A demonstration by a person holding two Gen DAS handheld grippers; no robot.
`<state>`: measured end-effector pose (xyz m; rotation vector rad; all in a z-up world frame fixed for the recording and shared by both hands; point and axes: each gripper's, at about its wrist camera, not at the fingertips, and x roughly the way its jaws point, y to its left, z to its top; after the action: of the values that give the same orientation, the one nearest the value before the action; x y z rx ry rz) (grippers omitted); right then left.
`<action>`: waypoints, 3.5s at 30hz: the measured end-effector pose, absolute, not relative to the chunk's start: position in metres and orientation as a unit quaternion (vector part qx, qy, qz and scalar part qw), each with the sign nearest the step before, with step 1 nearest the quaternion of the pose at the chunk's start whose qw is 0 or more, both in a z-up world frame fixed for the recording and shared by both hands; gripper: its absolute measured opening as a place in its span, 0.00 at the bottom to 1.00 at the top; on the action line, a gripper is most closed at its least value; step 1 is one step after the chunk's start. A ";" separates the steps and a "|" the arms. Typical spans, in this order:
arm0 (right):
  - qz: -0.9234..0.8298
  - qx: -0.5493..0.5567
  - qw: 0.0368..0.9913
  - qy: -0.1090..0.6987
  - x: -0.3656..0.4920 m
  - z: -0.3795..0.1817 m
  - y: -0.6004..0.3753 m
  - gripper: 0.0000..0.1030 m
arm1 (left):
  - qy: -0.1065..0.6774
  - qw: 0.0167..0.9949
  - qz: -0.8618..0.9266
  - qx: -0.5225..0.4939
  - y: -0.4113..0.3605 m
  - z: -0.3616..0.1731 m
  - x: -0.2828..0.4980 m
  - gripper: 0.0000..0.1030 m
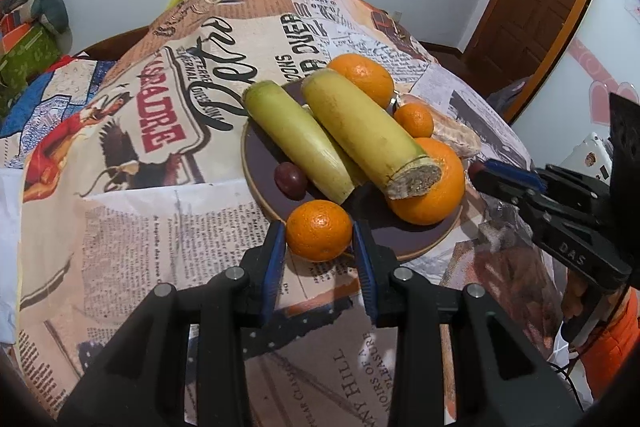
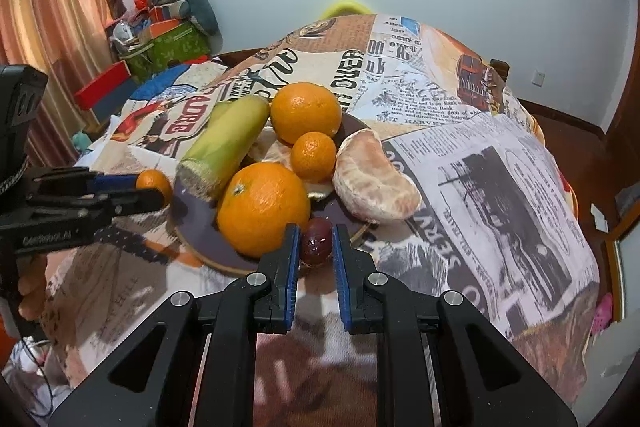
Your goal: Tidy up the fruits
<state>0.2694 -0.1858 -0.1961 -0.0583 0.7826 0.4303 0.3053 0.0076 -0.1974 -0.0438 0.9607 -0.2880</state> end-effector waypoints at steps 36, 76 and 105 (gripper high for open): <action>0.197 0.001 0.953 0.232 0.180 -0.065 -0.208 0.29 | 0.255 0.963 -0.085 -0.002 -0.003 -0.040 0.189 0.41; 0.138 -0.009 0.989 0.057 0.074 -0.016 -0.194 1.00 | 0.108 0.993 -0.035 -0.025 -0.001 0.013 0.070 1.00; 0.124 0.003 0.991 0.054 0.068 -0.014 -0.204 1.00 | 0.109 0.993 -0.052 -0.013 -0.014 0.012 0.068 1.00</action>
<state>0.0676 -0.2039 -0.0136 0.0059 0.1081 0.2479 0.0681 -0.0141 0.0125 -0.0257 0.2181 -0.1034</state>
